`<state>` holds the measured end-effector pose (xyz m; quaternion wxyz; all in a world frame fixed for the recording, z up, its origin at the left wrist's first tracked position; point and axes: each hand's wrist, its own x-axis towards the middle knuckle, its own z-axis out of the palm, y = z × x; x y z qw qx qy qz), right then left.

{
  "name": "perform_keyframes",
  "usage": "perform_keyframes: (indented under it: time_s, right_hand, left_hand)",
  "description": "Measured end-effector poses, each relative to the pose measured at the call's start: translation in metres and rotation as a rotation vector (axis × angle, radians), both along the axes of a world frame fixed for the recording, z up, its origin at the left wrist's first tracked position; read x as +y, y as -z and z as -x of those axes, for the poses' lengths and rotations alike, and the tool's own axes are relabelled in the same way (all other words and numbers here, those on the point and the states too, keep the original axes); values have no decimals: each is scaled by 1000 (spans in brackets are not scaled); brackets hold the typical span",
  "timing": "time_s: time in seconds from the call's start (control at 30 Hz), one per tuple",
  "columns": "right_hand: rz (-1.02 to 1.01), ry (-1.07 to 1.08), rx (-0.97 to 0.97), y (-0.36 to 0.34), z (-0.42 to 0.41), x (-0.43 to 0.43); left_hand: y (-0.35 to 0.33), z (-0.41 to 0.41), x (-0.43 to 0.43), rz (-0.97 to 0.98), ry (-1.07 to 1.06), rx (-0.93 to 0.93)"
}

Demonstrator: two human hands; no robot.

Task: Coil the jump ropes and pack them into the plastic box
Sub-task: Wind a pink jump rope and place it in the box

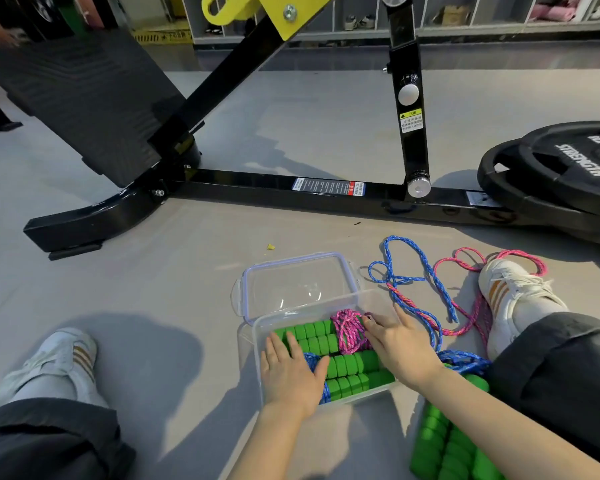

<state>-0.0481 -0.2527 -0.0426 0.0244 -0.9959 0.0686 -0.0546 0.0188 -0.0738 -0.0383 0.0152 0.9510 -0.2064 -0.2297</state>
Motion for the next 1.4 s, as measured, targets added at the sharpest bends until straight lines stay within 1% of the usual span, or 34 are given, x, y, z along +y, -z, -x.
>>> perform_keyframes:
  time_s: [0.03,0.13,0.23,0.33,0.4,0.5,0.53,0.57,0.6,0.63,0.7,0.73,0.8,0.9,0.93,1.07,1.17,1.23,1.4]
  right_hand:
    - [-23,3,85,-4,0,1]
    - [17,16,256,-8,-1,1]
    - [97,36,336,-7,-3,5]
    - [127,97,386,-8,-2,9]
    - [120,120,350,-9,-1,10]
    - [58,74,274,-7,8,7]
    - [19,47,253,-8,13,7]
    - [-20,41,236,-9,17,6]
    - [-59,43,229,-11,22,6]
    - [-117,51,223,-12,28,7]
    - [-245,62,213,-15,40,9]
    - [-279,61,219,-14,45,11]
    - [-310,53,256,-14,51,13]
    - [-298,33,292,-16,50,17]
    - [-304,34,294,-17,47,18]
    - [-259,28,297,-14,24,28]
    - [-173,29,311,-13,9,34]
    - [-157,21,300,-14,9,35]
    - [-166,-40,256,-23,30,31]
  left_hand:
    - [0,2,2,-10,-17,34]
    - [5,0,3,23,-33,116]
    - [9,-4,3,37,-38,167]
    - [8,-1,6,78,-22,136]
    - [6,4,7,129,-15,65]
    - [-4,17,15,228,57,-112]
    - [-6,21,20,248,92,-171]
    - [-8,23,27,218,136,-212]
    - [-8,24,34,188,160,-229]
    - [-4,26,42,187,175,-200]
    - [1,27,56,189,210,-206]
    - [4,30,62,176,208,-183]
    - [0,32,68,175,221,-204]
    - [-8,26,71,144,234,-277]
    - [-6,23,72,134,218,-244]
    - [9,7,80,132,155,-226]
    - [9,2,84,136,140,-241]
    - [7,5,83,123,146,-280]
    - [9,18,78,216,133,-349]
